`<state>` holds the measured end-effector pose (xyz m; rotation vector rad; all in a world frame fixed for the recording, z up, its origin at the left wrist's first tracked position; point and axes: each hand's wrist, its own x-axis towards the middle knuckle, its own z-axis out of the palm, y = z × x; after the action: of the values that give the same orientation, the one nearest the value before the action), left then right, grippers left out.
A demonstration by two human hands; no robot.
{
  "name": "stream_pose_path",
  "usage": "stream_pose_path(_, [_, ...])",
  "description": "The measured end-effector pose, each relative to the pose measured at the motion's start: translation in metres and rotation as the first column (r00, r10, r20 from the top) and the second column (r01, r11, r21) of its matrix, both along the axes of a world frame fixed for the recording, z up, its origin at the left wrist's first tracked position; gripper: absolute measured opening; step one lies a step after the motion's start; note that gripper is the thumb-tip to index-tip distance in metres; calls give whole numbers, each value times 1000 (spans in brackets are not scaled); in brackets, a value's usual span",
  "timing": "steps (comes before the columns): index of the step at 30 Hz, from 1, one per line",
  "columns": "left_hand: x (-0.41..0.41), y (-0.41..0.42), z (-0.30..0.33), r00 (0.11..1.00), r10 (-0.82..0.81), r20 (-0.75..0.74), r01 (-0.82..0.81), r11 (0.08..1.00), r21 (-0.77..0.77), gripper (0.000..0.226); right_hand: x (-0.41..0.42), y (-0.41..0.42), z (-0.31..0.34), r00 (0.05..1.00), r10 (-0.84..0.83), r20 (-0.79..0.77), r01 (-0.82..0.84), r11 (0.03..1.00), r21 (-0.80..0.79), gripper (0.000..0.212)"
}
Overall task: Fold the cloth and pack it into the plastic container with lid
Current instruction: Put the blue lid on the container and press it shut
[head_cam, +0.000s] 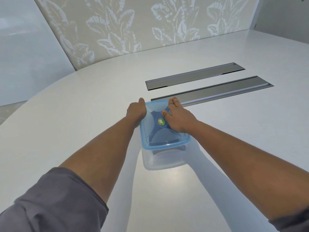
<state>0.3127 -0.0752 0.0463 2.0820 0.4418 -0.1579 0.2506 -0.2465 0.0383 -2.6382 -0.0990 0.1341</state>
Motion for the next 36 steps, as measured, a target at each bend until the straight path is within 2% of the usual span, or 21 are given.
stream_pose_path(3, [2,2,1,999,-20,-33,18,998,-58,33,1,1,0,1000,2,-2,-2,1000,11,73])
stream_pose_path(7, [1,3,0,1000,-7,2,8,997,-71,37,0,-1,1,1000,-4,3,4,999,32,72])
stream_pose_path(10, [-4,3,-2,989,-35,142,9,984,179,43,-1,-1,0,1000,-20,17,19,997,74,72])
stream_pose_path(13, [-17,0,5,941,-105,322,-36,914,404,32,-2,0,-2,999,-45,24,42,992,120,72])
stream_pose_path(15, [-25,-2,6,913,-221,343,10,853,522,30,-3,0,-3,997,-70,25,66,988,143,72])
stream_pose_path(17, [-33,-4,5,910,-304,282,96,816,571,33,-3,0,-4,993,-103,52,94,982,165,68])
stream_pose_path(19, [-41,-5,4,917,-348,194,188,806,561,34,-5,0,-3,985,-134,114,113,979,168,61])
stream_pose_path(22, [-59,-9,1,924,-372,91,293,840,458,53,-12,1,3,963,-204,173,171,967,190,50])
stream_pose_path(25, [-72,-8,-1,928,-359,100,313,896,314,62,-21,1,6,936,-264,234,225,957,183,39])
stream_pose_path(27, [-79,-6,-2,923,-367,114,326,905,275,64,-23,0,7,920,-306,245,260,944,202,37])
stream_pose_path(30, [-93,-4,-5,889,-424,171,358,878,318,62,-26,-1,10,934,-317,165,274,932,238,43])
stream_pose_path(32, [-98,-3,-8,876,-418,242,345,892,292,57,-30,0,10,958,-272,87,240,933,268,52])
stream_pose_path(34, [-99,-2,-11,891,-346,294,306,936,173,54,-37,0,8,980,-200,-3,189,917,350,61])
stream_pose_path(36, [-100,-1,-13,927,-195,321,205,979,3,52,-43,-2,4,980,-159,-122,200,821,534,65])
